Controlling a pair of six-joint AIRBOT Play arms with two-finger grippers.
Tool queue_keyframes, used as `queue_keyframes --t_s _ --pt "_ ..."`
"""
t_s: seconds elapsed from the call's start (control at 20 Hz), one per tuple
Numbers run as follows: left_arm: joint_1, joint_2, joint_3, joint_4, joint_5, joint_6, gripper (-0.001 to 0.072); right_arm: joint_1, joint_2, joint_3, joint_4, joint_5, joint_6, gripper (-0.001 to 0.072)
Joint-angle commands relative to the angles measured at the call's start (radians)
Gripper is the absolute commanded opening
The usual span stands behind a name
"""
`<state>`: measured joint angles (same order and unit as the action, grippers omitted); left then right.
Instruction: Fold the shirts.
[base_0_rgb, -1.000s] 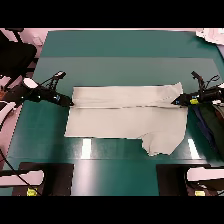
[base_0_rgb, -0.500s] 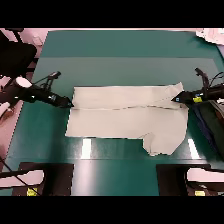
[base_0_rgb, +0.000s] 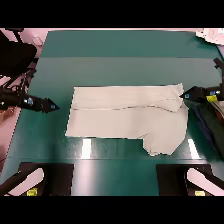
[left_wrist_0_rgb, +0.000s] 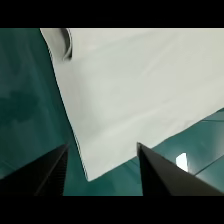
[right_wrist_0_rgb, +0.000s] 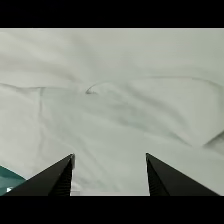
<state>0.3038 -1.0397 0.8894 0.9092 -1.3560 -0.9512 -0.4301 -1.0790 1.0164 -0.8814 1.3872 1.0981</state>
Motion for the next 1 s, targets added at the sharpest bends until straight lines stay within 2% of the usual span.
queue_keyframes --t_s 0.0,0.2,0.45,0.7,0.95 --pt "0.011 0.053 -0.141 0.013 -0.017 -0.045 0.0504 -0.066 0.143 -0.127 -0.015 0.038 0.137 0.0527" --pt "0.011 0.053 -0.301 0.011 0.095 -0.044 0.0504 -0.158 0.285 -0.301 -0.119 0.063 0.217 0.0527" --pt "0.011 0.053 -0.392 0.008 0.151 -0.046 0.0504 -0.158 0.360 -0.457 -0.196 0.072 0.230 0.0528" --pt "-0.023 0.046 -0.426 0.068 0.193 -0.114 0.0503 -0.158 0.370 -0.473 -0.254 0.058 0.238 0.0528" --pt "-0.108 -0.029 -0.426 0.039 0.236 -0.118 0.0503 -0.157 0.369 -0.471 -0.256 0.042 0.238 0.0528"
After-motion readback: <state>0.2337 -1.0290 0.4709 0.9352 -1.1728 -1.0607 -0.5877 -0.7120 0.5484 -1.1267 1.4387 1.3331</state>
